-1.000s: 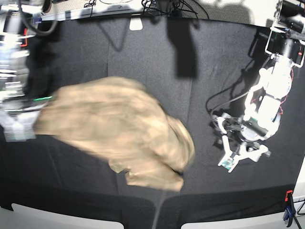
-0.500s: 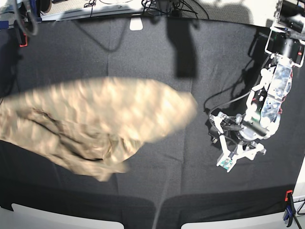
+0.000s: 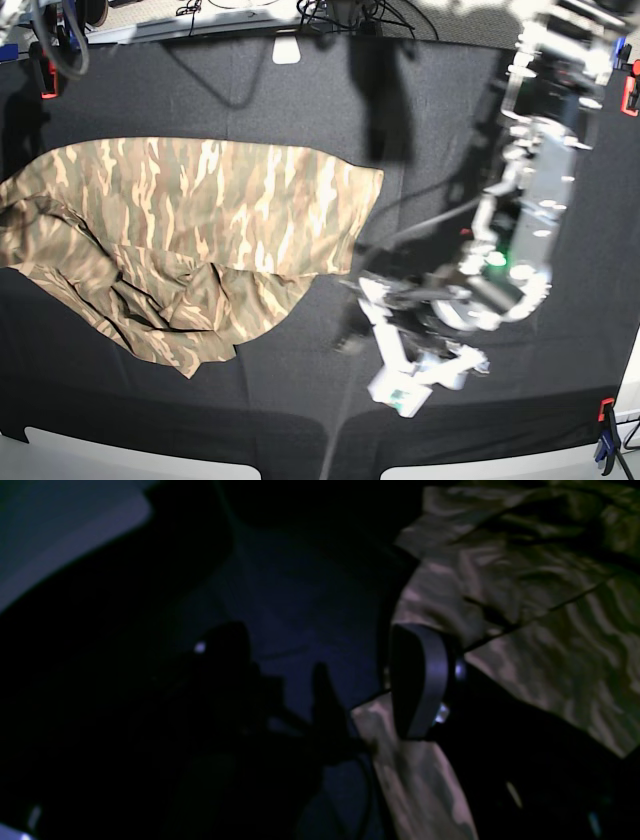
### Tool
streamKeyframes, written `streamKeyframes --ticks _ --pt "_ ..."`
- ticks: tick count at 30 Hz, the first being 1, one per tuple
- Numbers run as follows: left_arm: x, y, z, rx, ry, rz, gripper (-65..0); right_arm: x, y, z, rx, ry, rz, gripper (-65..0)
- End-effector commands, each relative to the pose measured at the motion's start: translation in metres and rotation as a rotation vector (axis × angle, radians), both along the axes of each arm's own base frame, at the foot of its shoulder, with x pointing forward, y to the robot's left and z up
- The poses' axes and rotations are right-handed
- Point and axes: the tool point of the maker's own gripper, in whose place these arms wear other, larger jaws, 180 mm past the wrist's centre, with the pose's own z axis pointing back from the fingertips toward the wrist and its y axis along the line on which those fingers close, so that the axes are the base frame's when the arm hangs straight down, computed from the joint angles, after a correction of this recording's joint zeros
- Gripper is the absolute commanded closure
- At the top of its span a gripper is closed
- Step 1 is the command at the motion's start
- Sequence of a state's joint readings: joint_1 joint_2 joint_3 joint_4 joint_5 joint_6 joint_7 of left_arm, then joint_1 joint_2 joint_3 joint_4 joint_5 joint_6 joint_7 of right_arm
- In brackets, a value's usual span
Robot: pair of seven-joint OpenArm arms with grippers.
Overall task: Layout the t-shirt on the table in an organized manner, then fold the t-shirt properly
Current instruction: 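Grasp the shirt's loose edge with the left gripper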
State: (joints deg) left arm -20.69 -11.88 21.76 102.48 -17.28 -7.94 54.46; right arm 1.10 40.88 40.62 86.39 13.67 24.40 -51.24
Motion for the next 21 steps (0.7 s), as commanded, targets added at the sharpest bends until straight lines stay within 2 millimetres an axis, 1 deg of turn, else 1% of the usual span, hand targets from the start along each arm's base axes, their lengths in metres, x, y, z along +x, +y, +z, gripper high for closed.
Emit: streamKeyframes --ticks 1,4,6,7,8,9,12,14,16,19,21 --pt "0.003 -0.002 0.014 -0.028 -0.032 -0.008 -41.3 0.007 -0.004 0.024 -0.037 -0.060 0.007 0.0" --pt "-0.004 -0.001 -0.005 -0.021 0.023 -0.007 -41.3 0.006 -0.002 0.020 -0.026 -0.058 0.007 0.0" --pt "-0.009 -0.001 -0.017 -0.021 0.055 -0.006 -41.3 0.006 -0.002 0.020 -0.023 -0.056 0.006 -16.1" --pt "-0.013 -0.003 -0.022 -0.030 0.073 -0.013 -41.3 0.006 -0.002 0.020 -0.023 -0.056 0.006 -22.9" --pt "-0.017 -0.005 -0.026 -0.041 0.091 -0.019 -41.3 0.006 -0.002 0.020 -0.022 -0.056 0.007 -28.0" --pt "-0.020 -0.007 -0.029 -0.051 0.105 -0.027 -41.3 0.007 0.000 0.020 -0.009 -0.063 0.012 -30.8" --pt "-0.032 -0.013 -0.039 -0.068 0.140 -0.068 -41.3 0.008 0.007 0.014 0.034 -0.050 0.034 -31.0" --pt "-0.042 -0.020 -0.045 -0.100 0.173 -0.100 -41.3 0.010 0.013 0.013 0.026 -0.030 0.088 -31.0" --pt "-0.052 -0.023 -0.052 -0.100 0.188 -0.131 -41.3 0.014 0.021 0.014 0.043 -0.046 0.131 -31.0" --pt "-0.056 -0.027 -0.059 -0.120 0.198 -0.128 -41.2 0.019 0.030 0.015 0.081 -0.073 0.170 -31.0" --pt "-0.057 -0.028 -0.070 -0.124 0.228 -0.119 -41.2 0.021 0.034 0.015 0.094 -0.080 0.192 -31.0"
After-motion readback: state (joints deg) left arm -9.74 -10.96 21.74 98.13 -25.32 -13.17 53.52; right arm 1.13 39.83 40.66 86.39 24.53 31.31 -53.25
